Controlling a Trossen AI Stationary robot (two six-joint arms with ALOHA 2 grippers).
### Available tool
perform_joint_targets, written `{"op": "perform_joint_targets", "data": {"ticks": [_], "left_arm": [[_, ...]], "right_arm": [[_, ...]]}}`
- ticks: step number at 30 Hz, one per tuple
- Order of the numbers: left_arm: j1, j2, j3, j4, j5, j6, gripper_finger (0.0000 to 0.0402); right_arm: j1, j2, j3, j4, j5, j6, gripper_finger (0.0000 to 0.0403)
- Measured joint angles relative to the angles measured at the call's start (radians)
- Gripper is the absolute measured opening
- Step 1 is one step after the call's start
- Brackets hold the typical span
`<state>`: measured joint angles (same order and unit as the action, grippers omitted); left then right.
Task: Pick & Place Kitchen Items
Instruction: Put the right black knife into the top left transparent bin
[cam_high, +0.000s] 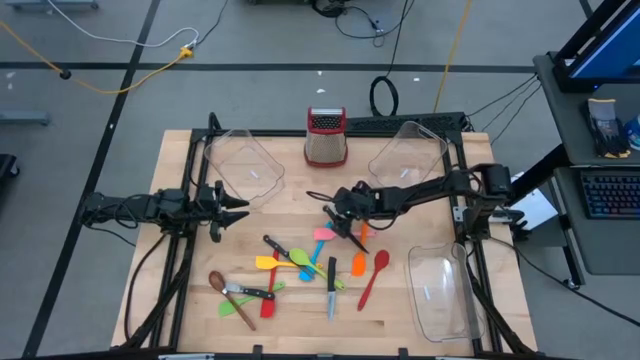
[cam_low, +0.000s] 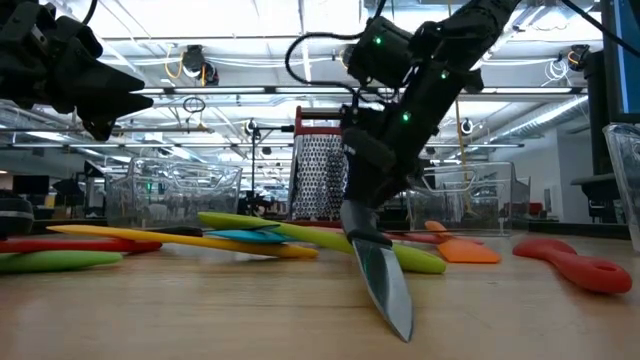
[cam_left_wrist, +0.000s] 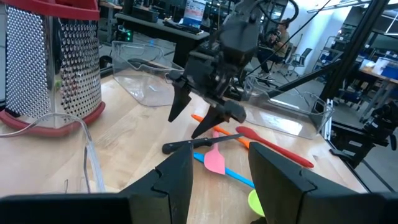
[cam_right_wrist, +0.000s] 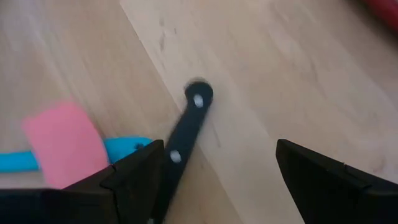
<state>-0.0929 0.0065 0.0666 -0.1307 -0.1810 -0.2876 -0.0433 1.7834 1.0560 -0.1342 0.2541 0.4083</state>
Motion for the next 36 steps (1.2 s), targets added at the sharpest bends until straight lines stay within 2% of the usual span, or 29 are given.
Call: {"op": "perform_joint_targets", "data": {"ticks": [5,15,26,36], "left_arm": [[0.0,0.0,0.0,0.0,0.0,0.001,0.0157],[0.0,0.0,0.0,0.0,-0.001,0.003,0.0157],[0.0,0.0,0.0,0.001,-0.001,-0.008,0.0157],[0.0,0.0,0.0,0.001,-0.001,-0.008,0.0157]], "right_arm": [[0.007,-0.047,0.002,-0.005,-0.032,-0.001,0.0306],[0.039,-0.026,-0.002,-0.099,-0.044,0.026,0.0306],[0.041,-0.03,-0.002,-0.079,-0.04,0.029,0.0306],[0.045,-0.022,-0.057,-0.043,-0.017,0.055,0.0306]]}}
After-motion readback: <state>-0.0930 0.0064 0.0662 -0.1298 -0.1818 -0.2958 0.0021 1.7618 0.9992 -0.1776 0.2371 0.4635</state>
